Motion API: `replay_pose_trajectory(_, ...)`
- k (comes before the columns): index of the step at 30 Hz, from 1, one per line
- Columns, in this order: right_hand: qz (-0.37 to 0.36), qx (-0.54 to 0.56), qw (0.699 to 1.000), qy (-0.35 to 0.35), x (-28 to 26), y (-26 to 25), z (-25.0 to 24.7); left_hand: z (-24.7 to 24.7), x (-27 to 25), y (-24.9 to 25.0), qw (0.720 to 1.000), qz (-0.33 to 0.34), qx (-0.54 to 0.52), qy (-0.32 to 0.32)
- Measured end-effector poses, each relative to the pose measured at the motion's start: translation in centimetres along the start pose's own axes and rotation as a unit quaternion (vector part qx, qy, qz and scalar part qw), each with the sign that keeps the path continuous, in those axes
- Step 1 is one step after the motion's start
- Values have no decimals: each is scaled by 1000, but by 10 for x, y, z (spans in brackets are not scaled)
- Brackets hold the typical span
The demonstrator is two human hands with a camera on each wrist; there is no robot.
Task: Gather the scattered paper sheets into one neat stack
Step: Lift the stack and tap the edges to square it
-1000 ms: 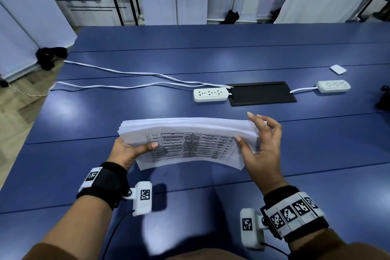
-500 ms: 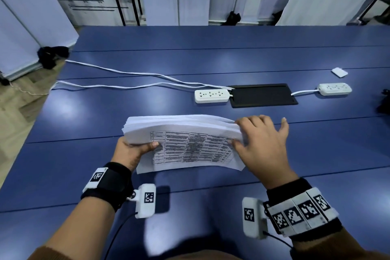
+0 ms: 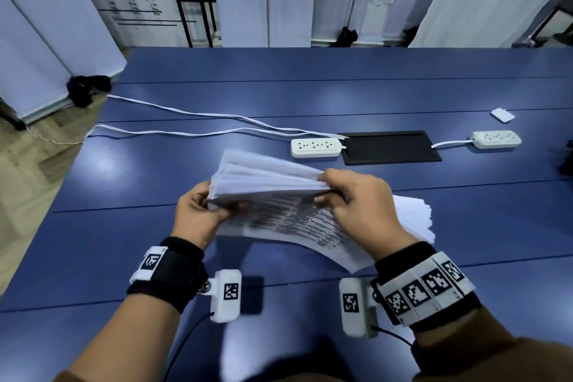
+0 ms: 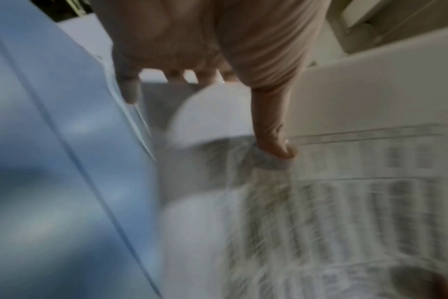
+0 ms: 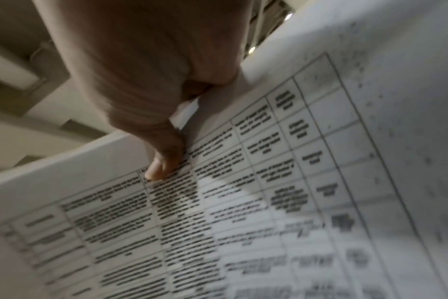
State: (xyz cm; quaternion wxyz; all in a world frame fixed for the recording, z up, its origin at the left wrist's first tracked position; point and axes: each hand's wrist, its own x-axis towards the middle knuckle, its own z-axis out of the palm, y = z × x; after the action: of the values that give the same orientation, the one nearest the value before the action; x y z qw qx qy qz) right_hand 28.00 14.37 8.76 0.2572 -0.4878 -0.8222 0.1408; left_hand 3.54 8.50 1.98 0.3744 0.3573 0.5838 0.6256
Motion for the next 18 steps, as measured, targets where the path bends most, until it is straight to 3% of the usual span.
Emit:
replay_pose_trajectory(2, 72, 120, 990, 12, 1, 8, -4, -9, 3, -14, 998, 0, -2, 61)
replay_pose_trajectory(4, 127, 283, 951, 14, 1, 16, -6, -12, 0, -23, 997, -25, -18, 65)
replay_pose_trajectory(8, 177, 495, 849, 52, -11, 25, 3, 4, -11, -10, 979, -114, -163, -43)
replay_pose_trajectory(10, 201, 542, 814, 59, -19, 31, 15, 13, -11, 2, 984, -85, -137, -74)
replay_pose_trajectory(14, 204, 538, 816, 57, -25, 35, 33, 28, -5, 30, 996, -20, -66, -51)
replay_pose_trajectory(18, 193, 537, 817, 84, -22, 31, 34, 33, -6, 41, 998, 0, -12, -64)
